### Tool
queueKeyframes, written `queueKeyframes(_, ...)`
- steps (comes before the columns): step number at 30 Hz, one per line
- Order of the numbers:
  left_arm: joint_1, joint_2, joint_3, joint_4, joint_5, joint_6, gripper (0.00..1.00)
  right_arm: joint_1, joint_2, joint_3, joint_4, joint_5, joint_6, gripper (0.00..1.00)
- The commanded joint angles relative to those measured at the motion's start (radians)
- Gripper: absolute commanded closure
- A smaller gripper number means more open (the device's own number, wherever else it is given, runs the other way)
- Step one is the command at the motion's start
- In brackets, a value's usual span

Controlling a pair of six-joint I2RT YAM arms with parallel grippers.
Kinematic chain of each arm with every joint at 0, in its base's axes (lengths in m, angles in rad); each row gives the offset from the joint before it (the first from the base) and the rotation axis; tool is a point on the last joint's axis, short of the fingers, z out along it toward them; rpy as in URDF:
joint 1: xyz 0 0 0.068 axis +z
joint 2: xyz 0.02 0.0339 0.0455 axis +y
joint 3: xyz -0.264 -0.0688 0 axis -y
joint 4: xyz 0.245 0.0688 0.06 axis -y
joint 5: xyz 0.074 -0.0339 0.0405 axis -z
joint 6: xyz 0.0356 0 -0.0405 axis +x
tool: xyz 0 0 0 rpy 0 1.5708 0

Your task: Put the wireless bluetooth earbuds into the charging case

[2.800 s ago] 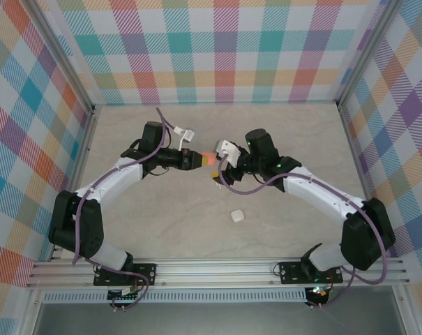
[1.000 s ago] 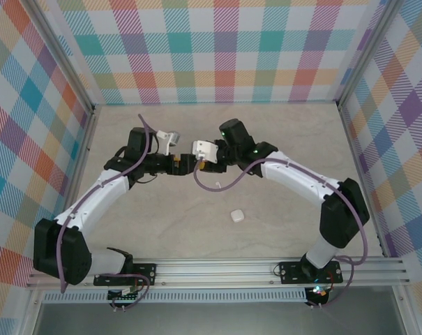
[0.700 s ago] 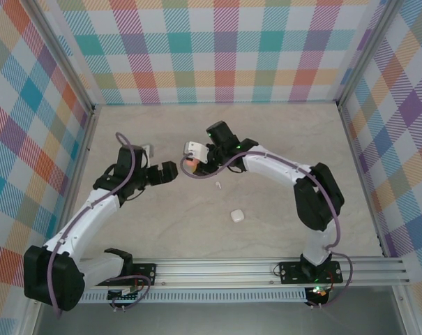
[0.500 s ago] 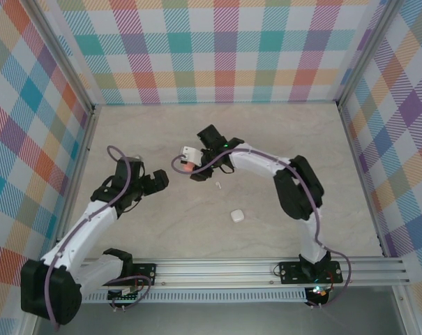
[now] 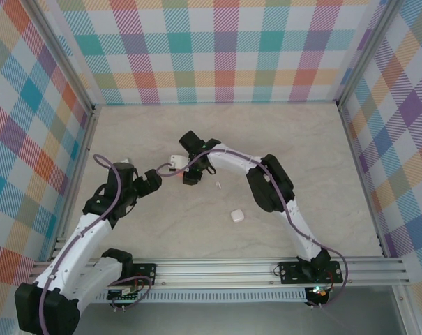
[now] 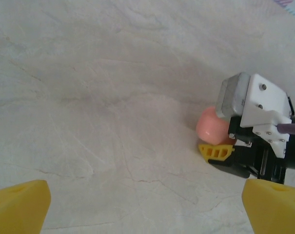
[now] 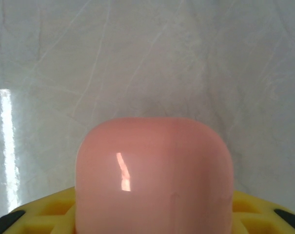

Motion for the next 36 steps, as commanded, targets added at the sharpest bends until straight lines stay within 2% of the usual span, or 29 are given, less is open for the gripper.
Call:
queueKeyframes(1,0.012,0.011,0.024,-0.027,0.02,0.017,0.0,0.011,0.047,0.018,-0.043,0.039,-0.024,0.55)
queueKeyframes(9,0.012,-0.003,0.023,-0.03,0.018,0.024,0.0,0.015,0.033,0.019,-0.045,0.035,-0.009,0.42)
queueKeyframes(16,0.012,-0.02,0.024,-0.026,0.017,0.028,0.0,0.015,-0.011,0.061,-0.077,0.023,0.04,0.41)
queueKeyframes(22,0.014,-0.016,0.011,0.039,0.048,0.064,0.0,0.015,-0.155,0.022,-0.06,-0.01,0.138,0.41)
queueKeyframes(25,0.015,0.017,0.014,0.073,0.063,0.053,0.0,0.015,-0.252,-0.057,-0.027,-0.004,0.217,0.41)
queueKeyframes(27,0.015,0.061,0.038,0.097,0.159,0.125,0.0,0.016,-0.338,-0.149,0.019,0.01,0.284,0.41)
queueKeyframes(31,0.015,0.139,0.104,0.102,0.264,0.193,0.0,0.014,-0.509,-0.369,0.131,0.069,0.425,0.4)
queueKeyframes(36,0.007,0.221,0.146,0.131,0.363,0.138,0.06,0.014,-0.657,-0.565,0.113,0.177,0.595,0.37)
